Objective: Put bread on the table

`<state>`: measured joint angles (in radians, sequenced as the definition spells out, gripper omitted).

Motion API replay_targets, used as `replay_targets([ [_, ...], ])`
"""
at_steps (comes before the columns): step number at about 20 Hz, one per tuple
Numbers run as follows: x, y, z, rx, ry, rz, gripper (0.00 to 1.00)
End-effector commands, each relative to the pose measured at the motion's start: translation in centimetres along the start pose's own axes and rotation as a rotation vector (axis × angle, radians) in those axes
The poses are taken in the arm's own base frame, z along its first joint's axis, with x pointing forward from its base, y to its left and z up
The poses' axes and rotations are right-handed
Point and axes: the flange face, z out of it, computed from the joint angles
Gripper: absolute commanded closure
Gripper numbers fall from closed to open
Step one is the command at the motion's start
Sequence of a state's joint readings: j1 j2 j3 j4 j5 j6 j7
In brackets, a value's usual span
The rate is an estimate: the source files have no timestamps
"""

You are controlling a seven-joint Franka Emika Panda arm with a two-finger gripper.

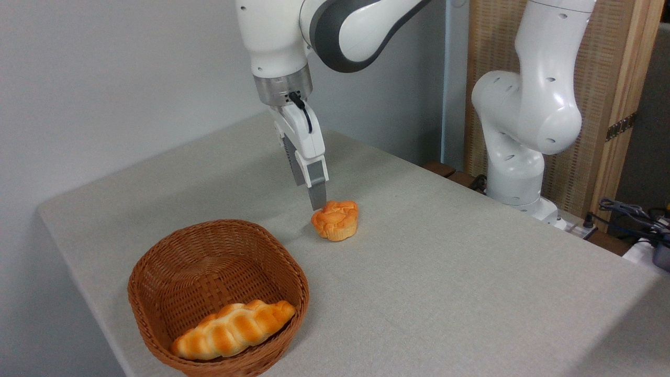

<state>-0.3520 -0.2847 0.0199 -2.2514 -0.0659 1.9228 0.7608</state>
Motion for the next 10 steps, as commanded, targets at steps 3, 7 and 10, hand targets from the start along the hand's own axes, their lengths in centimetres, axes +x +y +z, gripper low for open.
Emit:
replay_targets([
  [3, 0.4, -3.0, -6.2, 0.045, 0.045, -0.098, 0.0],
  [7, -1.5, -7.3, -10.5, 0.084, 0.029, -0.17, 0.0],
  [10, -2.6, -10.5, -12.7, 0.109, 0.052, -0.23, 0.0],
])
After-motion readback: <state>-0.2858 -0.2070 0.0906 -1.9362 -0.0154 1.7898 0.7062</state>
